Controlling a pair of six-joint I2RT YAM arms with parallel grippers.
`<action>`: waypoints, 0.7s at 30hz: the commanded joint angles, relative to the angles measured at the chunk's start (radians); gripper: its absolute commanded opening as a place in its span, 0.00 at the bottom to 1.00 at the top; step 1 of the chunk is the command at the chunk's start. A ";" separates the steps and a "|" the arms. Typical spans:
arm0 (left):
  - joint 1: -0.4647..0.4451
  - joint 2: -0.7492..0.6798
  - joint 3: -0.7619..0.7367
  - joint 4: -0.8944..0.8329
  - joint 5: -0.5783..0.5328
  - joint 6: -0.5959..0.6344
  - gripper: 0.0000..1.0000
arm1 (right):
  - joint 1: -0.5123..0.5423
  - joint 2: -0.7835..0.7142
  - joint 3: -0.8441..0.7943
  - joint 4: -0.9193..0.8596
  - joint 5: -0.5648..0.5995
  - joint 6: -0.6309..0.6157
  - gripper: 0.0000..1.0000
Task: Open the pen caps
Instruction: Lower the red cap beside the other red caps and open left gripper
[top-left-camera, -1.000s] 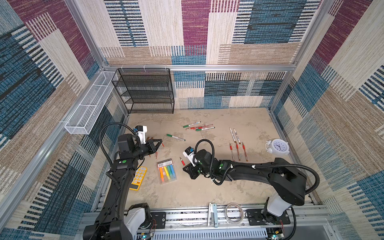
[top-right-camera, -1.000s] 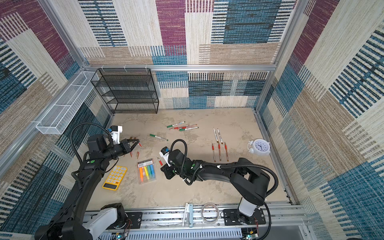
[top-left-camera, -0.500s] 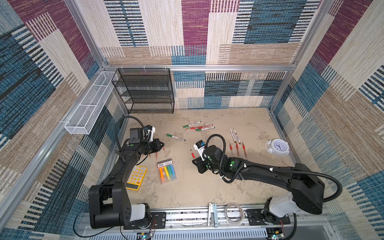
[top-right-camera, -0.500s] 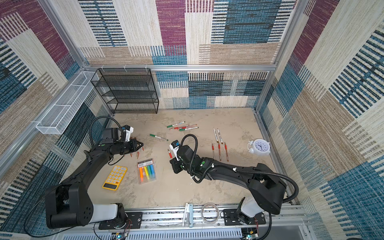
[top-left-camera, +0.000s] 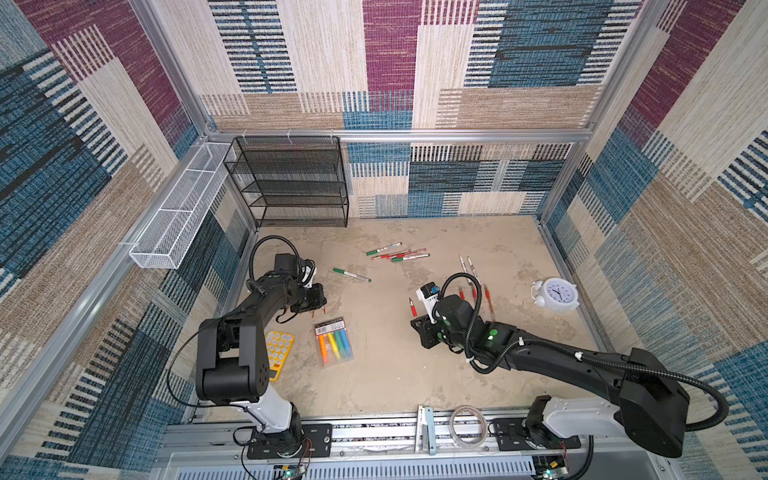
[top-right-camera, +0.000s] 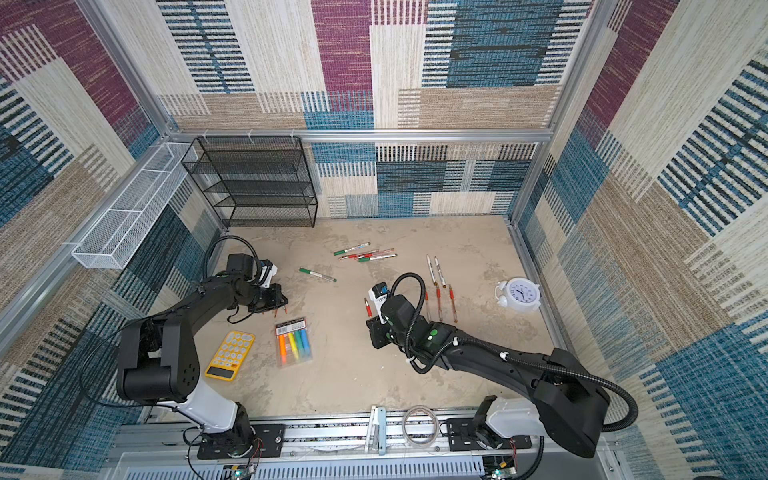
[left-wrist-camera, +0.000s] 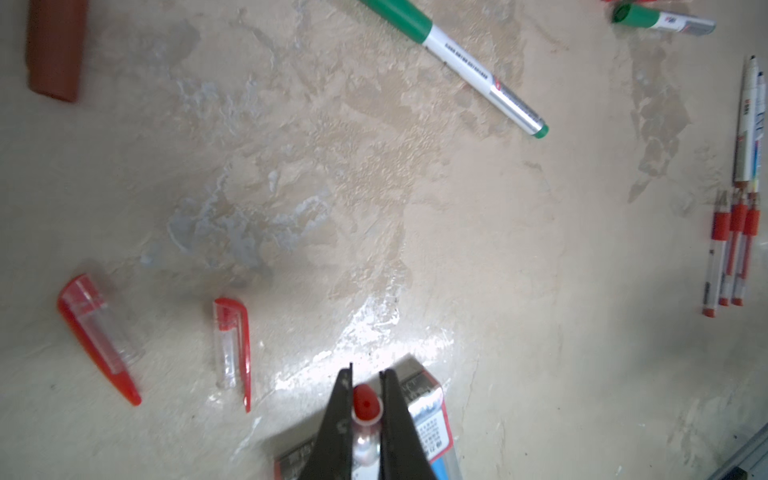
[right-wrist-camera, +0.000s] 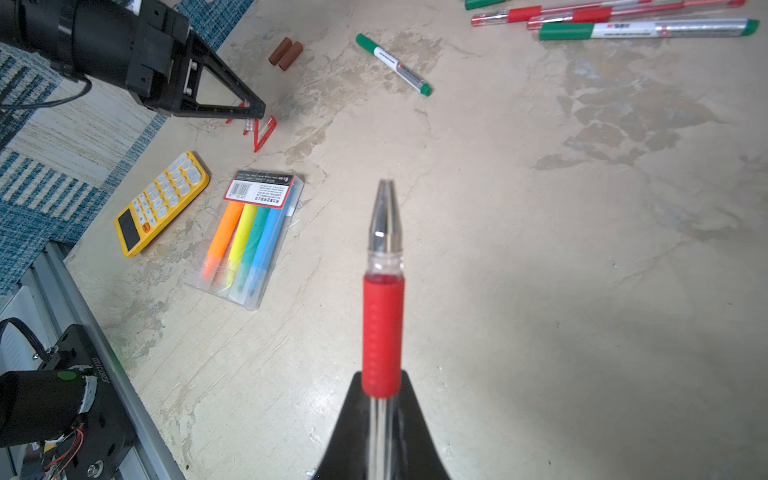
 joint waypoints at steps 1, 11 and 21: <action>-0.002 0.034 0.011 -0.020 -0.044 0.030 0.00 | -0.009 -0.019 -0.029 0.011 0.029 0.011 0.00; -0.025 0.138 0.068 -0.041 -0.103 0.041 0.03 | -0.029 -0.065 -0.049 -0.029 0.036 0.024 0.01; -0.026 0.192 0.108 -0.059 -0.185 0.038 0.20 | -0.041 -0.111 -0.070 -0.021 0.039 0.023 0.01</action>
